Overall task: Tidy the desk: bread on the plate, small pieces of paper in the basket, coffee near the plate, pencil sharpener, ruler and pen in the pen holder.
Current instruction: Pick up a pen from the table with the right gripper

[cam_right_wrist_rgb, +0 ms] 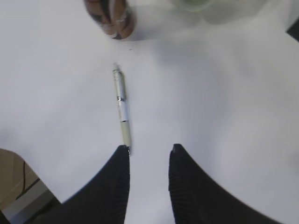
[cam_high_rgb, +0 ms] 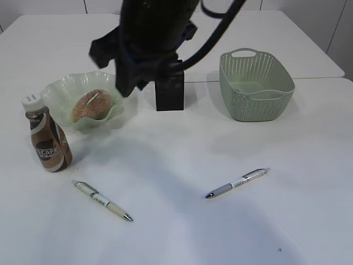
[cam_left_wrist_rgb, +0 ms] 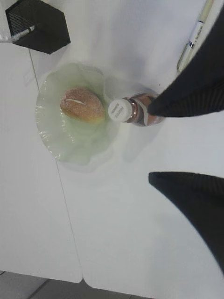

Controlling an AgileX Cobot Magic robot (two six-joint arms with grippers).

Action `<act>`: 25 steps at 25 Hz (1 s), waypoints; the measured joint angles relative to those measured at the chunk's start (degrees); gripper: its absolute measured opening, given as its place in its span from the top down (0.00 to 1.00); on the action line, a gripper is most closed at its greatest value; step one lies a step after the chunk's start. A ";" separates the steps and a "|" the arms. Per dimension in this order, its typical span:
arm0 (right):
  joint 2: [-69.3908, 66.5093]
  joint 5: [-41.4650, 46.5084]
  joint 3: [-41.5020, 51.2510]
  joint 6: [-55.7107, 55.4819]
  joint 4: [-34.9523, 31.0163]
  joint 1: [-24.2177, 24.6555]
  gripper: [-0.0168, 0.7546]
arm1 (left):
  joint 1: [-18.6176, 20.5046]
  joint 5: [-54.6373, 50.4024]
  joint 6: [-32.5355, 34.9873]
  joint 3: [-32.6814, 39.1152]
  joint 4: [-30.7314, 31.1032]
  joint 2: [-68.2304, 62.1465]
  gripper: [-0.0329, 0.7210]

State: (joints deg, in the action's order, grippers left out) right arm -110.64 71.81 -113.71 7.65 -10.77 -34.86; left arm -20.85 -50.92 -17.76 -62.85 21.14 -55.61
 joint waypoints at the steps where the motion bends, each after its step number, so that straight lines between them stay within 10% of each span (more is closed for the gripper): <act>1: 0.00 0.00 0.00 0.00 0.00 0.00 0.67 | 0.00 -0.79 0.00 0.00 0.00 0.10 0.59; 9: -9.10 -0.19 0.14 2.91 -0.91 -5.15 0.49 | 0.00 -6.84 0.00 0.00 -0.09 0.59 0.59; 25: -22.32 -2.93 -7.75 12.14 -2.25 -9.28 0.47 | 0.00 -11.85 -0.08 0.00 -0.31 0.59 0.59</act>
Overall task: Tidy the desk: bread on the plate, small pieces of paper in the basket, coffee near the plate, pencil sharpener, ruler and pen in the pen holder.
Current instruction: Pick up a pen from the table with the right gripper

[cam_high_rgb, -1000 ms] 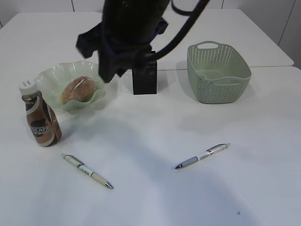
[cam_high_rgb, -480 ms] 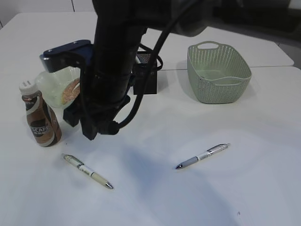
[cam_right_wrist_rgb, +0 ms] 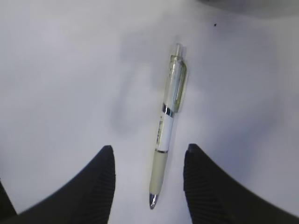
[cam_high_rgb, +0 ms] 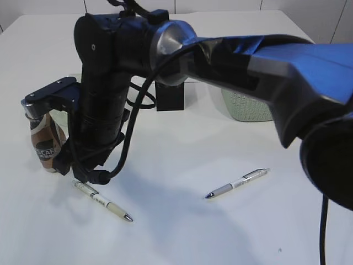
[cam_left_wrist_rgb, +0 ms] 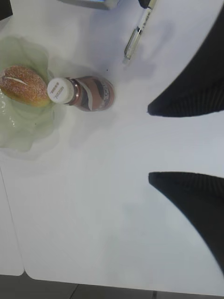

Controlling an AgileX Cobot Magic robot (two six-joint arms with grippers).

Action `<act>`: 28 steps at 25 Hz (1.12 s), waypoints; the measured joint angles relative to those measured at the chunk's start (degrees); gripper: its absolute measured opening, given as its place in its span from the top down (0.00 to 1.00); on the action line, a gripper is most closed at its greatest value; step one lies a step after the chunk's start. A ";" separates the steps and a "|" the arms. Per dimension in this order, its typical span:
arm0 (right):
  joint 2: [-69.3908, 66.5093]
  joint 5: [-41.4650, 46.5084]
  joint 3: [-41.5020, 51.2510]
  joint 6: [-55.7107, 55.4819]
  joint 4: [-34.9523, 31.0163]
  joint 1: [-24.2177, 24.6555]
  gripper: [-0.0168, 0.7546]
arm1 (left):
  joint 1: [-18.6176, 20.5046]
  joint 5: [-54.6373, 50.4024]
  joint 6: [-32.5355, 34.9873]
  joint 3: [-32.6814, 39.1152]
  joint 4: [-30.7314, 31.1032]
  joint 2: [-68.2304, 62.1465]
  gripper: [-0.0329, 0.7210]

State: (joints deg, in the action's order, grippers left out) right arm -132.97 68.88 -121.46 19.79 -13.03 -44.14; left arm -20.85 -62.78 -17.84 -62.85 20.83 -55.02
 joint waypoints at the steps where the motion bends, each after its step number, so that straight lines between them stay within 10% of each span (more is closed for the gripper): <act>1: -0.76 -0.14 -0.59 0.00 0.00 0.00 0.47 | 0.00 -0.02 -0.03 0.00 0.00 0.00 0.59; 28: -10.21 -5.51 -3.93 0.24 -1.50 -0.58 0.47 | 0.00 -0.45 -0.13 0.00 0.51 0.00 0.59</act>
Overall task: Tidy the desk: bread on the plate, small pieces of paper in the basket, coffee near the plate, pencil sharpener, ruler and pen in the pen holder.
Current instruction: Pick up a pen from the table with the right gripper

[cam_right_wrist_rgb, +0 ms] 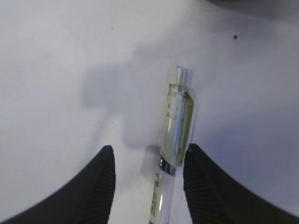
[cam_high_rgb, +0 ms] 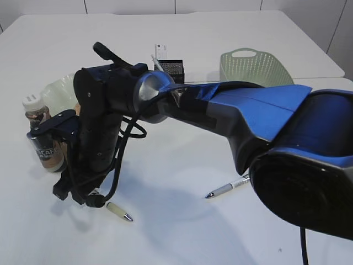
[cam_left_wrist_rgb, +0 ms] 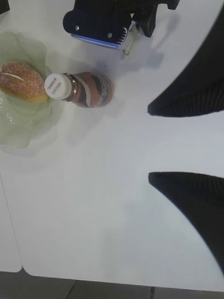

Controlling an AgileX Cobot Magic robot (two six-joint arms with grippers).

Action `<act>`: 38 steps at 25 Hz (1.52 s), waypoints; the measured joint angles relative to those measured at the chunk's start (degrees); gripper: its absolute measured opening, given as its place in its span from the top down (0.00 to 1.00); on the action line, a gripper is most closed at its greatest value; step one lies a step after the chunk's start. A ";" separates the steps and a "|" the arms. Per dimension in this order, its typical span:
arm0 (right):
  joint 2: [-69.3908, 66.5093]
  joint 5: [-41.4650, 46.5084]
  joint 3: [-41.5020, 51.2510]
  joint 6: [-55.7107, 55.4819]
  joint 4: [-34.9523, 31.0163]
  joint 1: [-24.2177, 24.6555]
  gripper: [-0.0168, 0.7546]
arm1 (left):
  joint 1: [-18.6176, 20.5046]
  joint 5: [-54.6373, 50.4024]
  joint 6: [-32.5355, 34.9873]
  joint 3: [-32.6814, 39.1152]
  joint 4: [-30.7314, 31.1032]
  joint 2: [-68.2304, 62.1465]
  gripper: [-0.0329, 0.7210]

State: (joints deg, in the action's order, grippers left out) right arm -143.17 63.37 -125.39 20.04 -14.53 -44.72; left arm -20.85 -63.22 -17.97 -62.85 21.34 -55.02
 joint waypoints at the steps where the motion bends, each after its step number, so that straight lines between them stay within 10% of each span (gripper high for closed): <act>1: -0.13 0.00 0.00 0.00 -0.11 0.00 0.47 | 0.00 0.00 0.00 0.00 0.09 0.00 0.59; 22: -1.86 0.22 0.00 0.00 -0.14 -0.24 0.48 | 0.00 -0.04 0.00 0.00 2.09 0.00 0.59; 38: -1.86 4.24 -0.74 0.04 6.76 -0.27 0.83 | 0.00 -0.13 0.00 0.00 2.11 0.00 0.59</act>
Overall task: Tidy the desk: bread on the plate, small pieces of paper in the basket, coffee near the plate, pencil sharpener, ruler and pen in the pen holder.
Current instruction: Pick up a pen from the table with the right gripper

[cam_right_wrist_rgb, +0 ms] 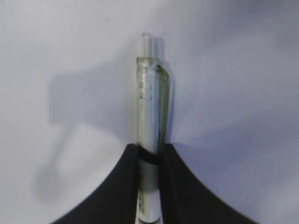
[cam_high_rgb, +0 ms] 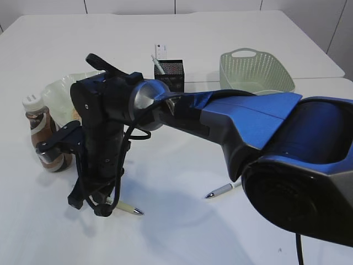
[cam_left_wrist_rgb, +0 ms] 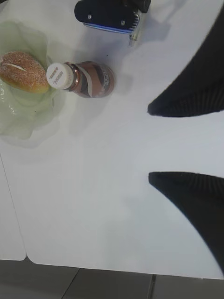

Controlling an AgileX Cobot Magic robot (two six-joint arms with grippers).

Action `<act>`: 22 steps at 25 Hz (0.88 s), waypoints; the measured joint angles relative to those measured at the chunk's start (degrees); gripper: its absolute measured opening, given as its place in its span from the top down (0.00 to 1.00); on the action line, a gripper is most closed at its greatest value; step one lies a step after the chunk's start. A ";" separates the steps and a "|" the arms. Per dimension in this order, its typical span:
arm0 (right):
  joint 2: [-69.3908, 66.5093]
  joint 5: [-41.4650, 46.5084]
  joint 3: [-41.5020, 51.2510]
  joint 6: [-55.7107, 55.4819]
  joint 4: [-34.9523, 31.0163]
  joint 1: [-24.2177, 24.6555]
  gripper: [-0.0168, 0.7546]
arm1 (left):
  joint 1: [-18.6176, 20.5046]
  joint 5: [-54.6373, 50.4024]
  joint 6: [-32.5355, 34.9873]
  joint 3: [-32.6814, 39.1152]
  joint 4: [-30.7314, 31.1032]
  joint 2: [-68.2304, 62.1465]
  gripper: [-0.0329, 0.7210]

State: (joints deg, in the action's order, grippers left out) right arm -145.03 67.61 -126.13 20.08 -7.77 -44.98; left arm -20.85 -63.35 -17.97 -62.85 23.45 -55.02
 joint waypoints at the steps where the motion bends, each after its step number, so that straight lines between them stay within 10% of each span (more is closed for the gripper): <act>1: 0.00 0.24 0.03 0.00 0.11 0.00 0.83 | 0.00 0.00 0.00 0.00 0.00 0.00 0.59; 22: 0.00 2.39 -8.48 -6.50 3.41 0.00 0.84 | 0.00 0.00 0.00 -0.05 0.20 0.00 0.59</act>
State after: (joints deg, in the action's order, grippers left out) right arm -145.03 70.01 -134.61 13.57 -4.36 -44.98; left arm -20.85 -63.35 -17.97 -62.90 23.65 -55.02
